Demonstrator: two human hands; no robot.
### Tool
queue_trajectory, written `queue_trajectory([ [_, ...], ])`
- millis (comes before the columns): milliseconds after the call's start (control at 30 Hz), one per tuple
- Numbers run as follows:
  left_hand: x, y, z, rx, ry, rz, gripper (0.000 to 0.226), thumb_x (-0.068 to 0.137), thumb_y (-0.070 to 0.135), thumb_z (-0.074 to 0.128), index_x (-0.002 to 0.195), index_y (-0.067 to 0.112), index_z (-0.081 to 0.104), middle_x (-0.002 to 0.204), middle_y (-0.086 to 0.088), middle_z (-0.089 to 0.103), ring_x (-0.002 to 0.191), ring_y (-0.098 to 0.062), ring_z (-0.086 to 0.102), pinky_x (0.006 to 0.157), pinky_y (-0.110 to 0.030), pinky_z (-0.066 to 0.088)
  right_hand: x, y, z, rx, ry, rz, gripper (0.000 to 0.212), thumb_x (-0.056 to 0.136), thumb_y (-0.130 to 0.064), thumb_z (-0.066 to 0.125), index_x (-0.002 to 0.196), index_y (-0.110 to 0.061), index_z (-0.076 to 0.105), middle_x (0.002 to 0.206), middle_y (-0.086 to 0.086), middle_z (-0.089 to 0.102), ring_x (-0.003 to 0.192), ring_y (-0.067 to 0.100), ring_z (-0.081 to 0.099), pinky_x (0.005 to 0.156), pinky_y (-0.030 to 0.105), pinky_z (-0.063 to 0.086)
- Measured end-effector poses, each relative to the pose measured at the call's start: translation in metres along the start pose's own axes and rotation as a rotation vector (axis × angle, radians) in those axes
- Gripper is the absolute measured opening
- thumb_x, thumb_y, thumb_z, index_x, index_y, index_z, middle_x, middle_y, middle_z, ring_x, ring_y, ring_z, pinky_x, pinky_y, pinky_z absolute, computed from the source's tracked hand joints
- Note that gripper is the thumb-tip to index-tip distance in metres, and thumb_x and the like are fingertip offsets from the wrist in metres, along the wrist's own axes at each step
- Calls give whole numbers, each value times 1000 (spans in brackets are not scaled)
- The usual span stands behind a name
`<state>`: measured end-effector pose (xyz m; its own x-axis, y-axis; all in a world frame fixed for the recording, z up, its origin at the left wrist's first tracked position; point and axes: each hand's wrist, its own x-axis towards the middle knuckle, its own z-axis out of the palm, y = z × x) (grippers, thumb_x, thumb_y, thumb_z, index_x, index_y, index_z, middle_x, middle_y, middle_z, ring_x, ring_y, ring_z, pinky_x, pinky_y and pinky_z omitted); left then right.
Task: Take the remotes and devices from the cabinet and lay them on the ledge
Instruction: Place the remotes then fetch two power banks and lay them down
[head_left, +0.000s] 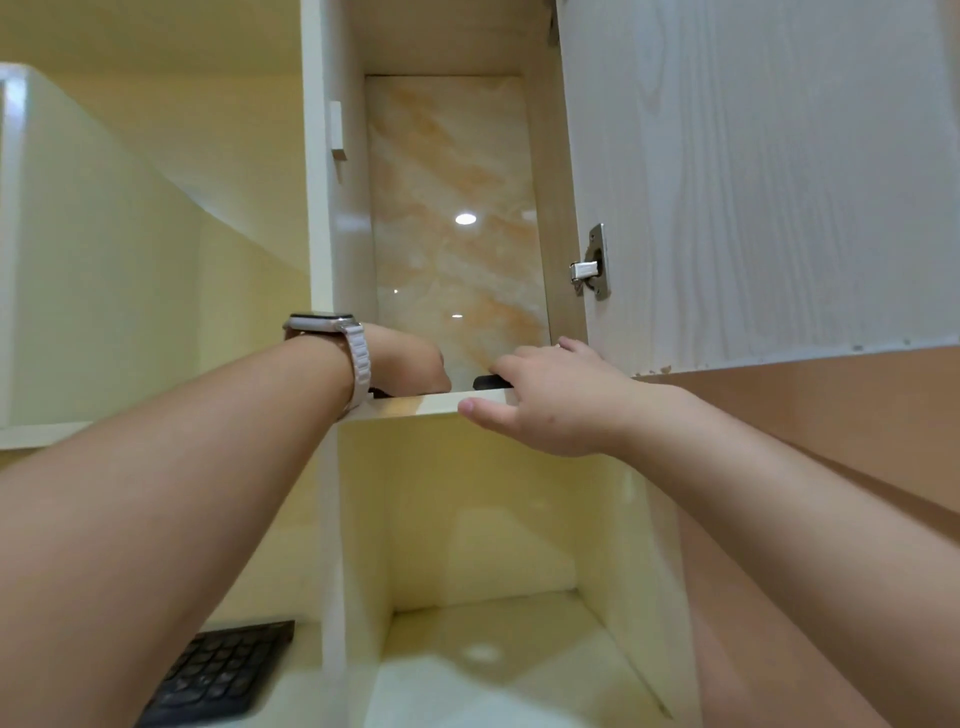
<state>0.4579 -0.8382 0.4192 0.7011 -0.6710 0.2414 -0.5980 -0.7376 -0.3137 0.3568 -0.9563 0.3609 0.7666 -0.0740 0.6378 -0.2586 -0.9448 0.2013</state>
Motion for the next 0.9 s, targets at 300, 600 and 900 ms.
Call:
queue_trajectory([
  [300, -42, -5, 14, -251, 280, 99, 36, 100, 39, 36, 110, 16, 61, 104, -7, 64, 92, -25, 58, 70, -32, 43, -19, 2, 13, 104, 385, -82, 42, 90, -54, 48, 120, -27, 58, 104, -6, 58, 101, 20, 51, 95, 35, 38],
  [600, -71, -9, 55, -149, 816, 165, 24, 91, 35, 52, 115, 29, 53, 102, 7, 56, 100, -19, 52, 69, -31, 40, -28, 3, 19, 253, 702, -137, 28, 80, -26, 73, 100, -6, 68, 93, 10, 58, 85, 31, 53, 65, 49, 52],
  [900, -88, -13, 75, -111, 1227, 239, 6, 85, 18, 65, 90, 16, 62, 82, -1, 62, 75, -29, 58, 50, -28, 35, -54, 4, 28, 116, 892, -112, 12, 85, -11, 58, 86, 1, 59, 83, 16, 56, 69, 33, 50, 52, 42, 46],
])
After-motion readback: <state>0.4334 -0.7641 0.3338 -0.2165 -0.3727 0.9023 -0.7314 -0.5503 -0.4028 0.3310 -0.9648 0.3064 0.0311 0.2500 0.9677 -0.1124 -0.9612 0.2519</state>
